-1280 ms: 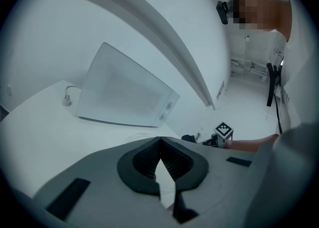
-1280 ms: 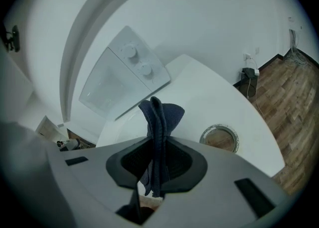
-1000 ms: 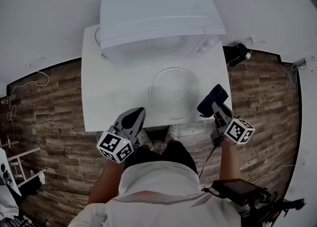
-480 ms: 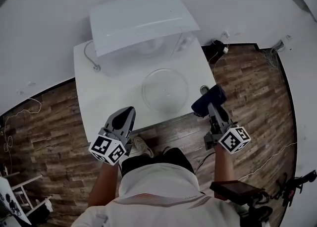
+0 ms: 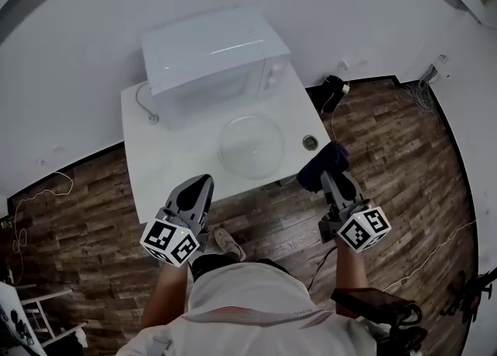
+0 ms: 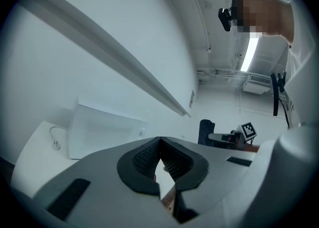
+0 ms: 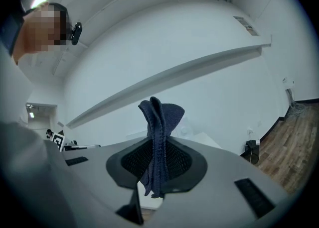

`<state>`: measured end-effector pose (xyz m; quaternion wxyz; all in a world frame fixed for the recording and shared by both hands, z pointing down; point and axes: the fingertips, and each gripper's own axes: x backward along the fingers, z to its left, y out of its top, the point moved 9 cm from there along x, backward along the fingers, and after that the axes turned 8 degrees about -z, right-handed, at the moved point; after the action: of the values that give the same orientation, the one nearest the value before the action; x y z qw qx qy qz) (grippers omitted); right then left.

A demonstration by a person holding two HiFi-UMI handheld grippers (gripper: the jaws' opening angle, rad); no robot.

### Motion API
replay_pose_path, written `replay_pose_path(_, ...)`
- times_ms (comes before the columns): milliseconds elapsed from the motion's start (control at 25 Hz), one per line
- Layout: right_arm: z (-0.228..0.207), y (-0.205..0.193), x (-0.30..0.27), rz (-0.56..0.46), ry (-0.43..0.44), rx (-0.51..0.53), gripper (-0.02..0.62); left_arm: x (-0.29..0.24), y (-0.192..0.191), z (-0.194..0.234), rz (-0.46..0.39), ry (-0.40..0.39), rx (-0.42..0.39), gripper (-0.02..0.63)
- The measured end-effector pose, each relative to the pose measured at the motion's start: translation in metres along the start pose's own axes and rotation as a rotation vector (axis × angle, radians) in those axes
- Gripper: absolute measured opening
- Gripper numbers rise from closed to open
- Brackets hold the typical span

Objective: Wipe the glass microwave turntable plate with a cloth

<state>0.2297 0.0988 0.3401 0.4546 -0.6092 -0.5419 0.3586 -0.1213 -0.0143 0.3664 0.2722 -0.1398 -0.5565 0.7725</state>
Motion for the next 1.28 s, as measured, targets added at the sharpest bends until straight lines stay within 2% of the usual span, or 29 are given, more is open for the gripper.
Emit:
replay_pose_path(160,0.018,0.012,0.041,-0.024,0.028,0.065,0.063,0.013,0.009,-0.037,-0.017,-0.029,-0.025,0.009)
replay_pose_path(400,0.041,0.029,0.116,-0.056,0.037,0.085,0.064,0.046,0.010,-0.101,-0.020,-0.055,-0.050,0.009)
replay_pose_path(600,0.058,0.033,0.170,-0.073,0.037,0.092,0.063,0.077,0.013,-0.142,-0.009,-0.062,-0.212,0.011)
replay_pose_path(680,0.066,0.034,0.183,-0.082,0.041,0.097,0.063,0.089,0.023,-0.153,-0.018,-0.066,-0.234,0.011)
replay_pose_path(800,0.079,0.036,0.187,-0.095,0.047,0.120,0.063,0.103,0.035,-0.155,-0.035,-0.065,-0.235,0.009)
replay_pose_path(1040,0.102,0.038,0.193,-0.095,0.028,0.159,0.063,0.118,0.032,-0.148,-0.063,-0.087,-0.172,0.009)
replay_pose_path(1280,0.137,0.044,0.180,-0.099,0.014,0.185,0.063,0.139,0.054,-0.133,-0.065,-0.111,-0.186,0.009)
